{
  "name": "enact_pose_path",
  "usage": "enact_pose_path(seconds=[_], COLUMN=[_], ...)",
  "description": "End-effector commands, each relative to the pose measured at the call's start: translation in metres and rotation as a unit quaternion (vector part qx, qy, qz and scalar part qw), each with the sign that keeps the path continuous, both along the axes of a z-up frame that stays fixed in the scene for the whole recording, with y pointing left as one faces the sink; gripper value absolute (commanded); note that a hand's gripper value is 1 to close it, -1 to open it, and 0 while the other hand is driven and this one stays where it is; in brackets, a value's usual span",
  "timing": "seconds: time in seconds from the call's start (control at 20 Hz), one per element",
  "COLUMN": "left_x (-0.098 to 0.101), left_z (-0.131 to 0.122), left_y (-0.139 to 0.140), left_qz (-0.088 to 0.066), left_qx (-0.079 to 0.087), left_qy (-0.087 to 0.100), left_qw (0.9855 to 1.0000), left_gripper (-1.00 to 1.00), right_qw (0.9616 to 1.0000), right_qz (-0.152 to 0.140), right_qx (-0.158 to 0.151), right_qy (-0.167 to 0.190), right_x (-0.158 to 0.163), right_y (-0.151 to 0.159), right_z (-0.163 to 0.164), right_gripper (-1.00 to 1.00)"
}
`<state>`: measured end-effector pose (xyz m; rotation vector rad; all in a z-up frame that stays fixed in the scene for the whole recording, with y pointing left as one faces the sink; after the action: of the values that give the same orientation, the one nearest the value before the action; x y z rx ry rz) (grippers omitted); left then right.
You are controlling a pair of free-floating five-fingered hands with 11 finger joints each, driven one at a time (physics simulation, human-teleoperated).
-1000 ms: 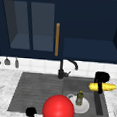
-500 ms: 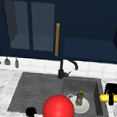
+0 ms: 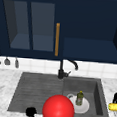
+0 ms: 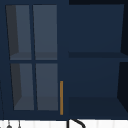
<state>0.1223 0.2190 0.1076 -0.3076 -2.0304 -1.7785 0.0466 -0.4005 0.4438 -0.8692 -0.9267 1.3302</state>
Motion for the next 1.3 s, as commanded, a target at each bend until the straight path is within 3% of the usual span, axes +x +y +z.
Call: enact_pose_path(seconds=[0.0, 0.8, 1.25], left_x=[0.0, 0.0, 0.0], left_z=[0.0, 0.0, 0.0], left_y=[0.0, 0.0, 0.0], left_qz=[0.0, 0.0, 0.0], left_qx=[0.0, 0.0, 0.0], left_qy=[0.0, 0.0, 0.0], left_qw=[1.0, 1.0, 1.0], left_gripper=[0.0, 0.0, 0.0], right_qw=[0.9999, 0.9998, 0.9989], right_qz=[0.009, 0.008, 0.001], right_qx=[0.002, 0.007, 0.012], right_qy=[-0.007, -0.017, -0.045], right_x=[0.012, 0.074, 0.112], right_y=[-0.029, -0.138, -0.184], right_z=[-0.031, -0.163, -0.196], right_gripper=[1.0, 1.0, 1.0])
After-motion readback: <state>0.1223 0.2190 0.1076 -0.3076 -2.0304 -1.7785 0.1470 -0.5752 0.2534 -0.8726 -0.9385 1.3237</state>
